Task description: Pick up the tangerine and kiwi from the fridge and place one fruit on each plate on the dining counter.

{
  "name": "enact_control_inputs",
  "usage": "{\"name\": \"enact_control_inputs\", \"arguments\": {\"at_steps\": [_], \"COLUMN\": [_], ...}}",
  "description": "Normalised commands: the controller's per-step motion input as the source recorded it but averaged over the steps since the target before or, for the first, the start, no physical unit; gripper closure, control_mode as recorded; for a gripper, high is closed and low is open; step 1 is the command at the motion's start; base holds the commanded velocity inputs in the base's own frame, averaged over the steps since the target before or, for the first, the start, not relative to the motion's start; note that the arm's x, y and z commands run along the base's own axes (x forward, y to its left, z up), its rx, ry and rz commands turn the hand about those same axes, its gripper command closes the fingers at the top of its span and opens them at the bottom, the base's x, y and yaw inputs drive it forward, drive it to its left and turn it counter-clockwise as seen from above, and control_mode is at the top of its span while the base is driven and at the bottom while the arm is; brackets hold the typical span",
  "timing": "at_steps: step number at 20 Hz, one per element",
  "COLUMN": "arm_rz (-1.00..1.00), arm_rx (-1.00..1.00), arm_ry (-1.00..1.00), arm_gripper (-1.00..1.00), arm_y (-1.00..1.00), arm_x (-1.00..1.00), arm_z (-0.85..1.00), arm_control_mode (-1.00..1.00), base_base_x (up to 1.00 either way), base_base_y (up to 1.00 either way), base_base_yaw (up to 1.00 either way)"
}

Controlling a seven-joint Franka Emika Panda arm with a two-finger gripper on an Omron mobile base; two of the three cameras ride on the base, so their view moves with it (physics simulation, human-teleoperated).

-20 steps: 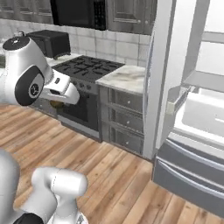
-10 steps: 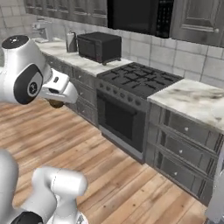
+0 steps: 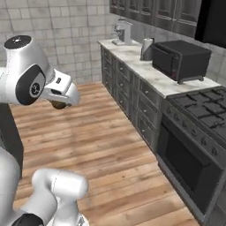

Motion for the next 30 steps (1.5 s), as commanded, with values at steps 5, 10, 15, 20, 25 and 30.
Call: {"name": "enact_control_inputs", "arguments": {"at_steps": [5, 10, 15, 20, 25, 30], "arm_rz": [0.00, 0.00, 0.00, 0.00, 0.00, 0.00], "arm_rx": [0.00, 0.00, 0.00, 0.00, 0.00, 0.00], "arm_ry": [0.00, 0.00, 0.00, 0.00, 0.00, 0.00], "arm_gripper": [1.00, 1.00, 1.00, 1.00, 1.00, 1.00], "arm_y": [0.00, 0.00, 0.00, 0.00, 0.00, 0.00], "arm_x": [0.00, 0.00, 0.00, 0.00, 0.00, 0.00], "arm_z": [0.00, 0.00, 0.00, 0.00, 0.00, 0.00], "arm_control_mode": [1.00, 1.00, 1.00, 1.00, 1.00, 1.00], "base_base_x": [1.00, 1.00, 1.00, 1.00, 1.00, 1.00], "base_base_y": [0.10, -0.02, -0.40, -0.52, -0.48, -0.49], "base_base_yaw": [0.61, 0.52, 0.36, 0.30, 0.34, 0.37]}}
